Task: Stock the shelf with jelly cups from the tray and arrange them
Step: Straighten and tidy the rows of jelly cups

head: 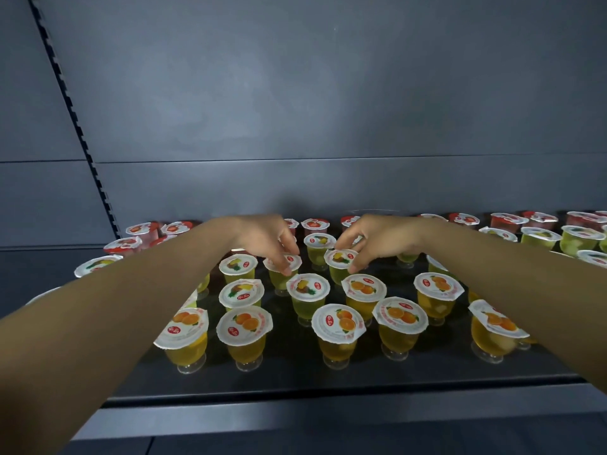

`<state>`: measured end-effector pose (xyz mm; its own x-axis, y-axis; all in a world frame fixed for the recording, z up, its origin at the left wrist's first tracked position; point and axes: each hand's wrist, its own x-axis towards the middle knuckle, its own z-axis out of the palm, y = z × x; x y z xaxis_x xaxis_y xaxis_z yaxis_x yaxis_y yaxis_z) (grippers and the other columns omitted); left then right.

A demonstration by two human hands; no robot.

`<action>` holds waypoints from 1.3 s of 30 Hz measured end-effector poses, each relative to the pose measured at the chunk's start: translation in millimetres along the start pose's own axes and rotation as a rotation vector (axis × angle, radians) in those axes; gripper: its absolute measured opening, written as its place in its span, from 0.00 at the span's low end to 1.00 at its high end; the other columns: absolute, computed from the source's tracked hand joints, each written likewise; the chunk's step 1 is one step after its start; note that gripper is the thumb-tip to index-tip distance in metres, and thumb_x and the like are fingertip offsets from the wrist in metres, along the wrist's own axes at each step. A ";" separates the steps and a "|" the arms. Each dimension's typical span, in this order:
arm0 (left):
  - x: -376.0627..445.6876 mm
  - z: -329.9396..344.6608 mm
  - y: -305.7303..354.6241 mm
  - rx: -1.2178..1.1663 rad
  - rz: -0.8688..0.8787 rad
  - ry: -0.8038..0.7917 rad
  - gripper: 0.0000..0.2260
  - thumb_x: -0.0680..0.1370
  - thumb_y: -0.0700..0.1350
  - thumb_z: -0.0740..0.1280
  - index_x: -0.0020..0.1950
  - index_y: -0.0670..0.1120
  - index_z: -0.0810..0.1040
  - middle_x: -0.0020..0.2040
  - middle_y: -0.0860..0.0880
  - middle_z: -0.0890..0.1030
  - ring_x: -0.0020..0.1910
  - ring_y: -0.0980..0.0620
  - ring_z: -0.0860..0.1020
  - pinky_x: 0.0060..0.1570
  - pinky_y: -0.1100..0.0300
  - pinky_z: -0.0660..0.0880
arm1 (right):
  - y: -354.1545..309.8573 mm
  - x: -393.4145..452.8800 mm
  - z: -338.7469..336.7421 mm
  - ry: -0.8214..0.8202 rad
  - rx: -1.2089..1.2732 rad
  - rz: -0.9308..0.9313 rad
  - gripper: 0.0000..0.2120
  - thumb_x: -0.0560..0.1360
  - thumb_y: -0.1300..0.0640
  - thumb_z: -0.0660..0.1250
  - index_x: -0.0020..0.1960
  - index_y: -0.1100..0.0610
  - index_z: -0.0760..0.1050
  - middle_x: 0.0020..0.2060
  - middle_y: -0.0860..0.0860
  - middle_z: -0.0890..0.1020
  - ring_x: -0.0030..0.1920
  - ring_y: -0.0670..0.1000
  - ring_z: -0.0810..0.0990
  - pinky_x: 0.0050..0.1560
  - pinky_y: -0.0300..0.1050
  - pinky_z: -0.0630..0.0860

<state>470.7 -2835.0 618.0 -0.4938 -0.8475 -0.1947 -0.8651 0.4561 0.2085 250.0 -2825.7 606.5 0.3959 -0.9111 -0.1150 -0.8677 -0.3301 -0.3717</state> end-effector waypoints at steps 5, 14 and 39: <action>0.1 3.4 -5.5 -0.010 -0.011 0.021 0.18 0.74 0.48 0.71 0.64 0.53 0.77 0.66 0.55 0.74 0.64 0.53 0.72 0.61 0.58 0.68 | -9.3 7.9 8.8 -0.015 0.089 -0.009 0.24 0.71 0.58 0.74 0.66 0.53 0.74 0.66 0.48 0.75 0.64 0.50 0.75 0.58 0.44 0.75; 2.7 0.7 -4.4 -0.014 0.012 -0.003 0.18 0.74 0.47 0.71 0.64 0.50 0.77 0.65 0.54 0.75 0.63 0.53 0.73 0.59 0.60 0.68 | -10.5 7.6 10.2 -0.027 0.120 0.006 0.25 0.71 0.59 0.73 0.67 0.52 0.73 0.66 0.47 0.74 0.65 0.50 0.74 0.61 0.47 0.74; 20.8 -40.1 159.9 0.249 0.039 0.014 0.27 0.77 0.52 0.67 0.73 0.42 0.66 0.71 0.48 0.70 0.68 0.48 0.69 0.66 0.56 0.64 | 41.4 -111.0 -83.1 0.064 -0.346 0.187 0.24 0.75 0.51 0.70 0.68 0.55 0.70 0.64 0.50 0.75 0.61 0.53 0.74 0.60 0.43 0.69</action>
<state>325.5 -2790.6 685.8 -0.5278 -0.8306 -0.1774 -0.8410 0.5403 -0.0274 145.2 -2758.8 680.4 0.2113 -0.9733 -0.0893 -0.9774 -0.2108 -0.0158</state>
